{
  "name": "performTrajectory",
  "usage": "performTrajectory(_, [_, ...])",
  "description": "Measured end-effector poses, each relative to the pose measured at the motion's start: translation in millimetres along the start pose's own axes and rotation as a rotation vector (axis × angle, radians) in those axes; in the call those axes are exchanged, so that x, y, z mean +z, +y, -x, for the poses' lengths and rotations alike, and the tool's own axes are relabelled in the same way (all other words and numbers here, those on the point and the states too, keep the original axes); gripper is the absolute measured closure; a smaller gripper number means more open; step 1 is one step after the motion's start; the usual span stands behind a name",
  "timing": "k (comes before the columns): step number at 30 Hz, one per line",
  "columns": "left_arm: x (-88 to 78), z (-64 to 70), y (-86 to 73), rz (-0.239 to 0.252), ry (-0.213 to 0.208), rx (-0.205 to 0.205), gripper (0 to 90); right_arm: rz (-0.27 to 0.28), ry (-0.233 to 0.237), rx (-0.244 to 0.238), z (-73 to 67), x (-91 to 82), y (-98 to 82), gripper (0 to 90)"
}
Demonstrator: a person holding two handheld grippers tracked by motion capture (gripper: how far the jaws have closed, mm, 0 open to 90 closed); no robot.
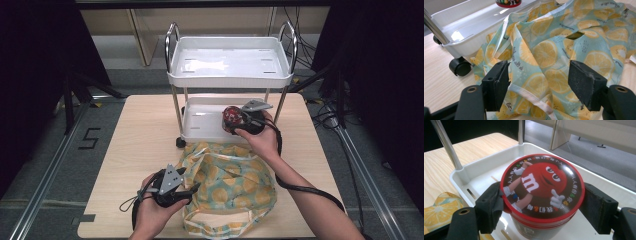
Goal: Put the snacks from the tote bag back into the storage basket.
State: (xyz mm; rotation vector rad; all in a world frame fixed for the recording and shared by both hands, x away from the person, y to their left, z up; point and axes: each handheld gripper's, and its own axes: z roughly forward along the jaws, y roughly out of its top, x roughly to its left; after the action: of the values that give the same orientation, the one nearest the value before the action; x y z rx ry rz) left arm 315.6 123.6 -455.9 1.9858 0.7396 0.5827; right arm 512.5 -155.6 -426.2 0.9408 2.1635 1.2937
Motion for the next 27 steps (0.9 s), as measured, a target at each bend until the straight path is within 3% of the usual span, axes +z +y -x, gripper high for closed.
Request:
performTrajectory(1, [-0.1, -0.1, 0.0, 0.0, 0.0, 0.0, 32.7, -0.005, 0.001, 0.01, -1.3, 0.4, -0.3, 26.2])
performTrajectory(3, [-0.1, -0.2, 0.0, 0.0, 0.0, 0.0, 32.7, -0.008, -0.013, -0.016, 0.1, 2.9, -0.9, 26.1])
performTrajectory(5, [-0.3, -0.4, 0.1, -0.003, -0.003, 0.001, 32.7, -0.002, 0.009, 0.028, -2.9, 2.2, -1.6, 26.2])
performTrajectory(7, [-0.4, -0.8, 0.2, -0.002, -0.003, 0.007, 32.7, -0.005, -0.017, -0.026, 0.8, 3.1, -1.7, 26.1])
performTrajectory(9, [-0.5, -1.7, 0.5, -0.002, -0.004, 0.021, 32.7, -0.014, -0.012, 0.006, -2.0, 3.1, -2.3, 26.2])
performTrajectory(11, [-0.4, -1.8, 0.5, -0.003, -0.003, 0.023, 32.7, -0.014, -0.012, 0.002, -1.4, 3.4, -2.5, 26.1])
performTrajectory(12, [-0.1, -0.2, -0.1, 0.0, 0.0, 0.001, 32.7, -0.005, -0.013, -0.009, -0.5, 5.0, -2.8, 26.1])
performTrajectory(13, [-0.1, -0.1, 0.0, 0.0, 0.0, 0.001, 32.7, -0.01, -0.02, 0.007, -1.9, 5.4, -3.3, 26.2])
performTrajectory(14, [0.0, 0.0, -0.1, -0.001, -0.001, 0.0, 32.7, -0.005, -0.019, -0.019, 0.4, 6.2, -3.3, 26.1])
performTrajectory(16, [-0.1, -0.1, -0.1, -0.001, 0.0, 0.001, 32.6, -0.01, -0.017, 0.005, -2.1, 5.8, -4.5, 26.2])
performTrajectory(17, [-0.2, -0.1, 0.0, -0.001, 0.0, 0.001, 32.6, -0.009, -0.008, -0.018, 0.4, 6.6, -4.7, 26.1])
performTrajectory(19, [-0.7, -0.7, 0.3, -0.002, 0.001, 0.009, 32.6, -0.014, -0.015, 0.008, -2.0, 6.3, -5.8, 26.2])
performTrajectory(22, [-0.8, -2.0, 0.5, -0.003, -0.002, 0.025, 32.7, -0.014, -0.012, -0.035, 1.1, 7.7, -6.6, 26.1])
performTrajectory(23, [-0.6, -1.1, 0.2, -0.003, -0.004, 0.013, 32.7, -0.015, -0.013, -0.032, 1.6, 7.4, -6.7, 26.1])
performTrajectory(24, [-0.6, -0.4, 0.1, -0.003, -0.003, 0.002, 32.7, -0.013, -0.017, 0.005, 0.0, 7.4, -7.5, 26.1])
performTrajectory(27, [-0.1, -0.2, 0.0, -0.001, 0.0, 0.002, 32.6, -0.013, -0.023, 0.007, 0.3, 6.6, -7.3, 26.1])
